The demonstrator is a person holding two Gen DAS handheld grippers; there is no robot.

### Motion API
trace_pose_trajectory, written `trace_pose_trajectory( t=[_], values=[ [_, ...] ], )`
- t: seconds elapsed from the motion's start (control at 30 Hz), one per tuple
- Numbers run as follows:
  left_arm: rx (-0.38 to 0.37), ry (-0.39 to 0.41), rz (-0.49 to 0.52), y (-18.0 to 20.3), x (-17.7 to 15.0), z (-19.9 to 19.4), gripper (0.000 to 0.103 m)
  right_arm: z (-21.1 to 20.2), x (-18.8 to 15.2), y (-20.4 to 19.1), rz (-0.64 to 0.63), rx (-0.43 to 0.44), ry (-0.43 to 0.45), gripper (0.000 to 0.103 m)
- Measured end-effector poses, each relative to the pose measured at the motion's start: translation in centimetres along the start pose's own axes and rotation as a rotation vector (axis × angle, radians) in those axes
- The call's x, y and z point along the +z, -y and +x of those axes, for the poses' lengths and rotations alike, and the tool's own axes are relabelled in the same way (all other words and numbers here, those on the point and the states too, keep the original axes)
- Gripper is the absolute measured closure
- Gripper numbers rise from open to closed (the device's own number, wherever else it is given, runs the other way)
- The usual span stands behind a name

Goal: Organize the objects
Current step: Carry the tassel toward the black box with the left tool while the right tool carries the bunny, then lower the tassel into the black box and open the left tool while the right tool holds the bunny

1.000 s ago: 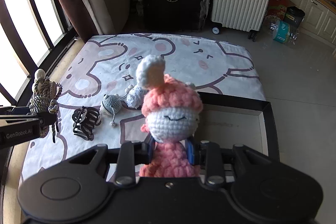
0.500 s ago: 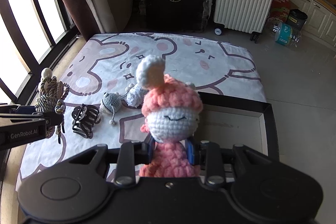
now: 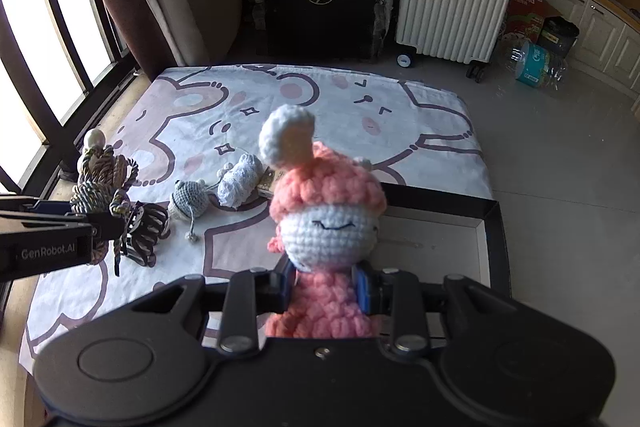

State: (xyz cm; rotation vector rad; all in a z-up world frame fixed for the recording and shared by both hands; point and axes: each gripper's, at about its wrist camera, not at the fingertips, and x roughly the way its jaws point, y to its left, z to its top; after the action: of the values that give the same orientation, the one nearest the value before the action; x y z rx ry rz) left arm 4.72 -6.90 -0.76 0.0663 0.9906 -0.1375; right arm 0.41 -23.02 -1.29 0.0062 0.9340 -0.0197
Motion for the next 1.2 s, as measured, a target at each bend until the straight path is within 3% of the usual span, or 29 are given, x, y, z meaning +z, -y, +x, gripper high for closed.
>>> trace_pose_trajectory(
  t=[0.67, 1.2],
  values=[
    [-0.101, -0.031, 0.088, 9.5, 3.7, 3.7, 0.067, 2.2, 0.8, 9.3, 0.092, -0.072, -0.021, 0.072],
    [-0.267, -0.057, 0.072, 14.1, 3.9, 7.0, 0.067, 3.4, 0.4, 13.1, 0.128, -0.135, 0.013, 0.072]
  ],
)
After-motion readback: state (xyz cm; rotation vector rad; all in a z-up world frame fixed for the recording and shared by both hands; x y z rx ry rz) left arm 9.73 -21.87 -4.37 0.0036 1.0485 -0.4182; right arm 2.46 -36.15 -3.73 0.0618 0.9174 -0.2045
